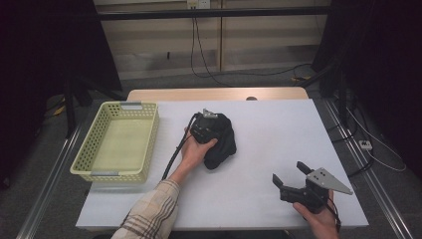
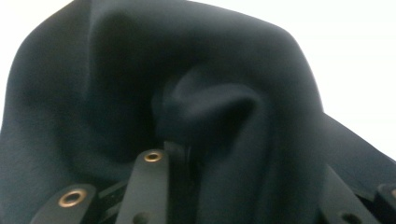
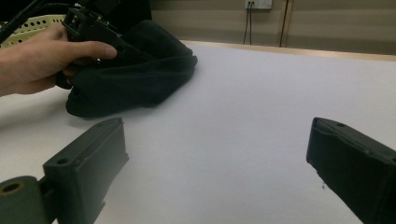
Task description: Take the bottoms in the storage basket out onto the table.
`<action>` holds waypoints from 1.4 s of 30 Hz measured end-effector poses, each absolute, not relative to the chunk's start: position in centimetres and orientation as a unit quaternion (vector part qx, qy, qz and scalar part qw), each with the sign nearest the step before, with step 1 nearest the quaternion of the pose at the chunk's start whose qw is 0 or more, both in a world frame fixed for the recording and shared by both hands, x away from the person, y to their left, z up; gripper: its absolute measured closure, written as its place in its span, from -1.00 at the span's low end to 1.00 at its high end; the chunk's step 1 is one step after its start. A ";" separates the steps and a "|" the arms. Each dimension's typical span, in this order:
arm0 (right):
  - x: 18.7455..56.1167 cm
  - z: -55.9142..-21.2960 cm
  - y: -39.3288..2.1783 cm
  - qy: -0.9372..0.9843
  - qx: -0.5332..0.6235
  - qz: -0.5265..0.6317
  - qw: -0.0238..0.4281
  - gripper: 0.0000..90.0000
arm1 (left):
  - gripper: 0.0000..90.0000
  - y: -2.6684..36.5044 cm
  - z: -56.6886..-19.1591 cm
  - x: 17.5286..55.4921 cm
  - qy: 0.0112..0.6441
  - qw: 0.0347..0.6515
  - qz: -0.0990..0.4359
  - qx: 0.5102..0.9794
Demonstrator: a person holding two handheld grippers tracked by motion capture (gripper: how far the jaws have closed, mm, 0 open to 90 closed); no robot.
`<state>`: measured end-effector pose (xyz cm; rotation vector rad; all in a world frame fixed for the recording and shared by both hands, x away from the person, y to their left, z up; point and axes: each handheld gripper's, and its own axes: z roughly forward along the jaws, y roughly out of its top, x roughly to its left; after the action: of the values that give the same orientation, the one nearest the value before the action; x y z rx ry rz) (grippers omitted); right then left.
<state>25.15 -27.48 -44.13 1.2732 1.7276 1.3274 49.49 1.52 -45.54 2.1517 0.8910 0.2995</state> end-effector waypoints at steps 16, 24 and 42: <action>25.2 -44.2 -27.7 0.651 0.484 0.502 0.301 -0.90 | 0.11 1.2 -45.4 48.8 0.333 0.379 0.121 0.855; 25.4 -44.3 -27.6 0.653 0.483 0.503 0.296 -0.89 | -0.14 1.0 -45.1 48.4 0.338 0.387 0.115 0.850; 25.4 -44.4 -28.0 0.648 0.488 0.506 0.294 -0.89 | -0.73 1.1 -44.9 48.7 0.356 0.405 0.102 0.836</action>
<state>25.35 -27.96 -44.42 1.2992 1.7246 1.3466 48.66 1.14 -44.87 2.1094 0.8976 0.2566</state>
